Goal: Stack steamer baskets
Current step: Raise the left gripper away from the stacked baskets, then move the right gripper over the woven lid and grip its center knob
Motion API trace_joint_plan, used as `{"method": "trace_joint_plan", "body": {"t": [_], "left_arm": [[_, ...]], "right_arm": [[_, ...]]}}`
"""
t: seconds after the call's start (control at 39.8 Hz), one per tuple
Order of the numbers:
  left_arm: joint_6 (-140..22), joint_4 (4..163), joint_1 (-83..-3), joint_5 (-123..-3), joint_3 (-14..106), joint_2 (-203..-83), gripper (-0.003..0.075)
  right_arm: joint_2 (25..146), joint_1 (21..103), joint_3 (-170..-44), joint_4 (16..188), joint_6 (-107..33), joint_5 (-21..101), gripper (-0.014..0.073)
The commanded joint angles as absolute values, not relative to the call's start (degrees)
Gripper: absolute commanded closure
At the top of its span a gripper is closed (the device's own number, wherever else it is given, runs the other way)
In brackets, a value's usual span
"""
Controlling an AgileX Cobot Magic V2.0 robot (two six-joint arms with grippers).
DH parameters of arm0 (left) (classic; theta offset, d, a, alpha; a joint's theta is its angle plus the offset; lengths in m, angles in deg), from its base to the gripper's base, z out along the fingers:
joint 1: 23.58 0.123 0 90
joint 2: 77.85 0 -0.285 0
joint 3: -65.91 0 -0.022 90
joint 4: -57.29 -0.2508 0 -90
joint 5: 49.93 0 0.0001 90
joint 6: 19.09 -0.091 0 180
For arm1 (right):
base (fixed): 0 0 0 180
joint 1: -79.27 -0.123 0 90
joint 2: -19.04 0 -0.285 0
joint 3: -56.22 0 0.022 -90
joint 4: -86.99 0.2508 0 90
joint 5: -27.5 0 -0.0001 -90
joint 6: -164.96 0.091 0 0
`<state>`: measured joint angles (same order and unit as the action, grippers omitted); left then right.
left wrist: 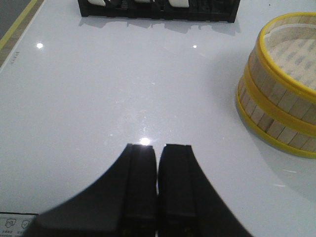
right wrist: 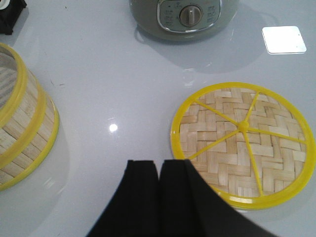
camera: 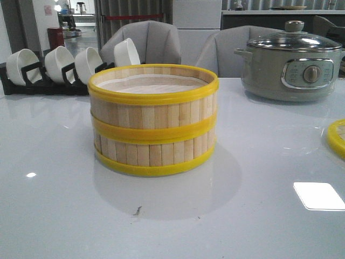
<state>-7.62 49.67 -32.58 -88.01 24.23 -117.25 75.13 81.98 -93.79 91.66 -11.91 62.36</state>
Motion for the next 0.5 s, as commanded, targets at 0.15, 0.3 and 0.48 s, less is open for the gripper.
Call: {"method": "trace_joint_plan", "body": {"t": [0.15, 0.3, 0.48], "left_arm": [[-7.1, 49.6, -32.6, -83.1, 25.8, -117.5, 0.0636], [-7.1, 49.6, -32.6, -83.1, 25.8, -117.5, 0.0636], [-7.1, 49.6, -32.6, -83.1, 25.8, -117.5, 0.0636]], "right_arm": [[75.2, 82.1, -95.7, 91.5, -12.2, 58.7, 0.0302], [75.4, 81.2, -95.7, 91.5, -12.2, 59.1, 0.0232], [75.5, 80.6, -95.7, 91.7, -12.2, 59.8, 0.0232]]}}
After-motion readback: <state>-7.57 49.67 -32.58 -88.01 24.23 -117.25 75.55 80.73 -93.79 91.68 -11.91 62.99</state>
